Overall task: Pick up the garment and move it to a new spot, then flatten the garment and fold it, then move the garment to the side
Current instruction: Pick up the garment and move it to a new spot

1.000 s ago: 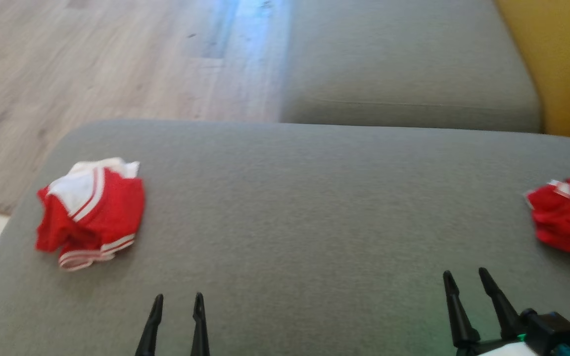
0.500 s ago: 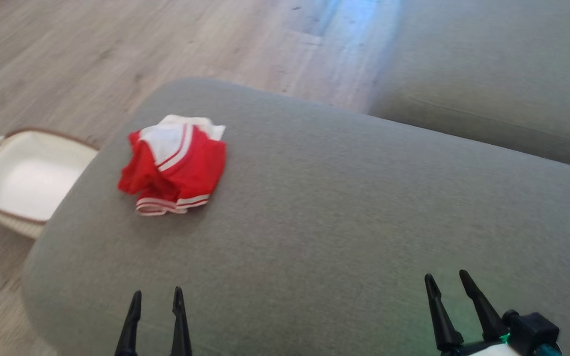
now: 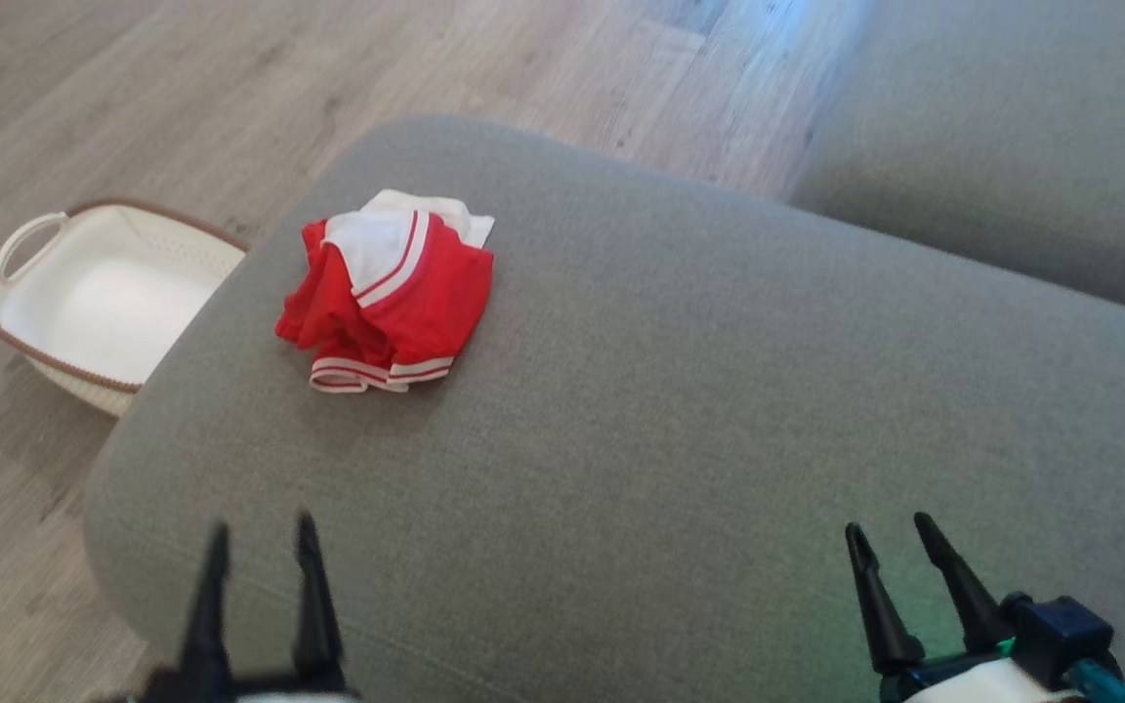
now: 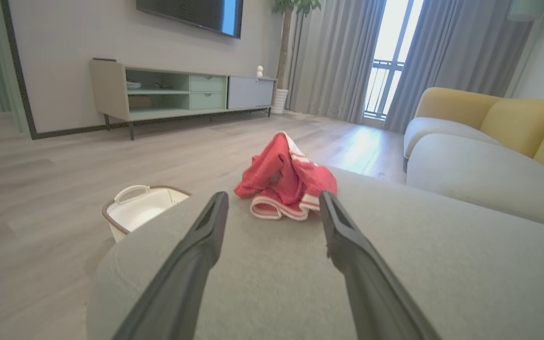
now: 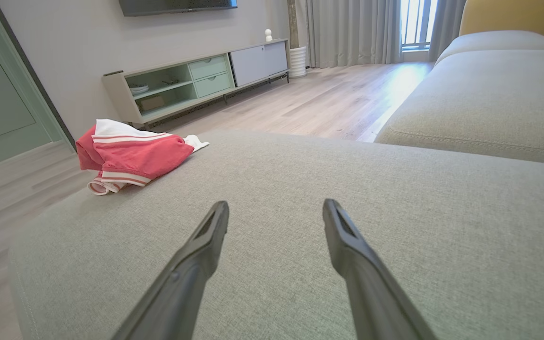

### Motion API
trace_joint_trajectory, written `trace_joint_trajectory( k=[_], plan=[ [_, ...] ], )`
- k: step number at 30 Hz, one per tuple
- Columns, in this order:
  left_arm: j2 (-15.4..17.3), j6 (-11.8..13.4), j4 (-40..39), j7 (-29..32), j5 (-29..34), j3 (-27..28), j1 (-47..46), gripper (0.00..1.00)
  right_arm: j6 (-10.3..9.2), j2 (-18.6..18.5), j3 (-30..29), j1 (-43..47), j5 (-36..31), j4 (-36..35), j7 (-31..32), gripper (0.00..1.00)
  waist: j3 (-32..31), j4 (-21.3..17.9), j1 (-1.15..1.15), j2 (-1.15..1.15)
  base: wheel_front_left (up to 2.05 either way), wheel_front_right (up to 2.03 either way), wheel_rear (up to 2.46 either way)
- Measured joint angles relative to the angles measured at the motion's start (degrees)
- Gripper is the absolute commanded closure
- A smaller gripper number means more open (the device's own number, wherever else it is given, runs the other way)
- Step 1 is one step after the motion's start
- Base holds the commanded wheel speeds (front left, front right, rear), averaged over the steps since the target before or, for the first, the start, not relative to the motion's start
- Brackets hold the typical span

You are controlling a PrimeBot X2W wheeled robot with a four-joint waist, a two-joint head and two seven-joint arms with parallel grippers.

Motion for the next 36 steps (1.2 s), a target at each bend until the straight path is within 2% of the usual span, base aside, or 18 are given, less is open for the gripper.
trace_joint_trajectory(
  k=[2,7,10,13,20,22,25,30,35,36],
  plan=[
    [0.1,-0.1,-1.0,0.0,0.1,1.7,-3.2,0.0,0.0,-0.8,-0.1,0.0,0.0,-0.4,0.0,0.0,1.2,0.0,0.0,0.0,0.0,0.0,0.0],
    [2.1,-1.1,-1.7,0.3,1.1,4.0,-18.4,0.0,0.0,-6.0,-0.3,-1.8,-0.1,-1.7,0.0,0.0,6.6,-0.1,0.01,0.0,0.0,0.0,0.0],
    [4.0,-1.7,1.6,5.0,1.1,4.7,-30.1,0.0,0.0,-8.9,-0.2,-4.5,-0.1,-2.8,0.0,0.0,10.3,-0.2,0.03,0.0,0.0,0.0,0.0],
    [4.6,-2.4,7.6,10.8,-1.3,6.9,-40.9,0.0,0.0,-11.4,0.0,-7.1,-0.1,-3.6,0.0,0.0,13.8,-0.4,0.03,0.0,0.0,0.0,0.0],
    [7.0,-6.8,28.2,25.8,-7.1,8.3,-59.4,0.0,0.0,-16.8,0.5,-10.5,0.0,-5.2,-0.1,0.0,20.7,-1.4,0.03,0.0,0.0,0.0,0.0],
    [6.9,-9.3,33.9,29.2,-9.2,8.3,-62.2,0.0,0.0,-17.9,0.7,-11.2,0.3,-5.5,-0.1,0.0,22.2,-1.8,0.03,0.0,0.0,0.0,0.0],
    [7.0,-10.9,41.0,32.6,-9.9,7.8,-63.8,0.0,0.0,-18.7,1.2,-12.1,1.1,-5.9,-0.1,0.0,23.8,-2.5,0.02,0.0,0.0,0.0,0.0],
    [6.4,-11.7,48.7,34.4,-10.7,7.3,-63.9,0.0,0.0,-19.6,1.2,-12.2,1.1,-7.0,-0.1,0.0,25.8,-3.2,0.01,0.0,0.0,0.0,0.0],
    [4.8,-13.1,54.7,33.1,-12.7,7.4,-63.9,0.0,0.0,-19.7,1.1,-13.2,1.5,-8.2,0.0,0.0,27.5,-4.1,0.01,0.0,0.0,0.0,0.0],
    [4.7,-13.2,55.5,32.0,-12.8,7.4,-64.0,0.1,0.0,-19.8,1.0,-13.3,1.5,-8.5,0.0,0.0,27.9,-4.2,0.01,0.0,0.0,0.0,0.0]
  ],
)
